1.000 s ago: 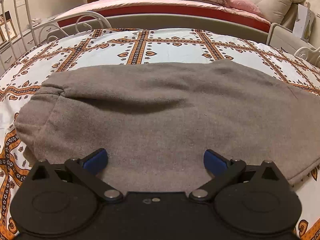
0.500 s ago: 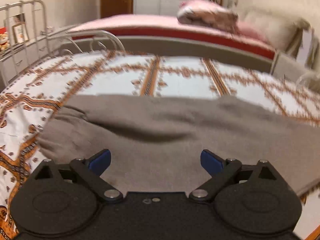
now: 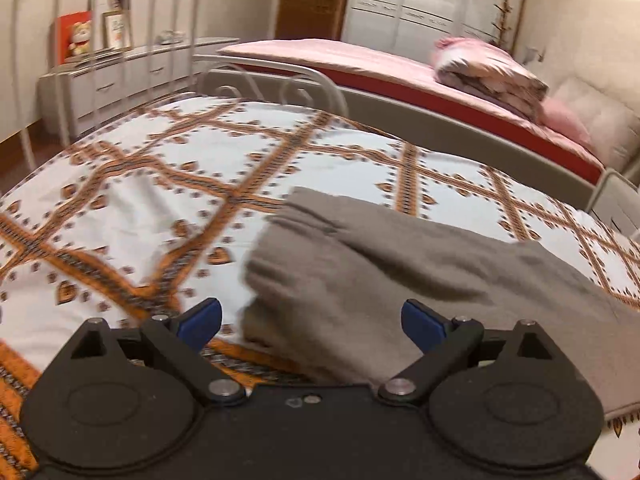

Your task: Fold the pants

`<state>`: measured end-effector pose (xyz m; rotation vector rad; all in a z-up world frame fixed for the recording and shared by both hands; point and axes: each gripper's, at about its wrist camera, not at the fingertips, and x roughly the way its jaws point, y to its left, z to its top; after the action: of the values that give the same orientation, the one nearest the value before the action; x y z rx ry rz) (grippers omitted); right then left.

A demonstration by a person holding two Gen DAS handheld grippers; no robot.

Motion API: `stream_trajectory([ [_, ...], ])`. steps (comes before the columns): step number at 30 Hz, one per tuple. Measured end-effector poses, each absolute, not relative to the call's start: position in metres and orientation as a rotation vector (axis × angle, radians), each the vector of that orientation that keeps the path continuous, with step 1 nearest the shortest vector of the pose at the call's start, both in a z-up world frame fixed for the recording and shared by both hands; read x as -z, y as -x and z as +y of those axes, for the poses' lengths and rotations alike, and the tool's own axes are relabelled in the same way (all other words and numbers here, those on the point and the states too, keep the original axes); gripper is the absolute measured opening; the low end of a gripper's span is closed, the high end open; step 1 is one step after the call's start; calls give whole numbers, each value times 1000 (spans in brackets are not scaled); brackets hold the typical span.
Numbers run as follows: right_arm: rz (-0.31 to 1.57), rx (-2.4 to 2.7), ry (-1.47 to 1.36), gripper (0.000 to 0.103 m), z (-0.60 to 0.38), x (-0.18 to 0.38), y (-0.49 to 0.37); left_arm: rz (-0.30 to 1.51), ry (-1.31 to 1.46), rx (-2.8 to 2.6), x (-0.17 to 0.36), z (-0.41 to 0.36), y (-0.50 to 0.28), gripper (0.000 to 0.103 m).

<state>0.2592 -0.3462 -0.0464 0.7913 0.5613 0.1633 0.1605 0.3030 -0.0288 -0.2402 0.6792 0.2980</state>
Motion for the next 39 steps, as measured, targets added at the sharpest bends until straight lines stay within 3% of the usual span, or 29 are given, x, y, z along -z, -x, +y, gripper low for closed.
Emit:
stream_trajectory([
  [8, 611, -437, -683, 17, -183, 33, -299, 686, 287, -353, 32, 341, -134, 90],
  [16, 834, -650, -277, 18, -18, 101, -283, 682, 326, -351, 34, 355, -127, 90],
  [23, 767, -667, -79, 18, -6, 104, -271, 682, 320, -333, 34, 353, -127, 90],
  [27, 697, -747, 92, 37, 14, 96, -231, 676, 322, -328, 33, 352, -128, 90],
  [30, 655, -792, 45, 35, -1, 91, -215, 681, 316, -326, 34, 352, -128, 90],
  [32, 655, -791, -74, 23, -19, 87, -222, 687, 312, -326, 35, 352, -128, 90],
  [37, 671, -676, -145, 21, -34, 84, -238, 699, 303, -325, 37, 351, -129, 90],
  [39, 762, -697, -144, 21, -25, 96, -245, 703, 299, -321, 38, 348, -131, 90],
])
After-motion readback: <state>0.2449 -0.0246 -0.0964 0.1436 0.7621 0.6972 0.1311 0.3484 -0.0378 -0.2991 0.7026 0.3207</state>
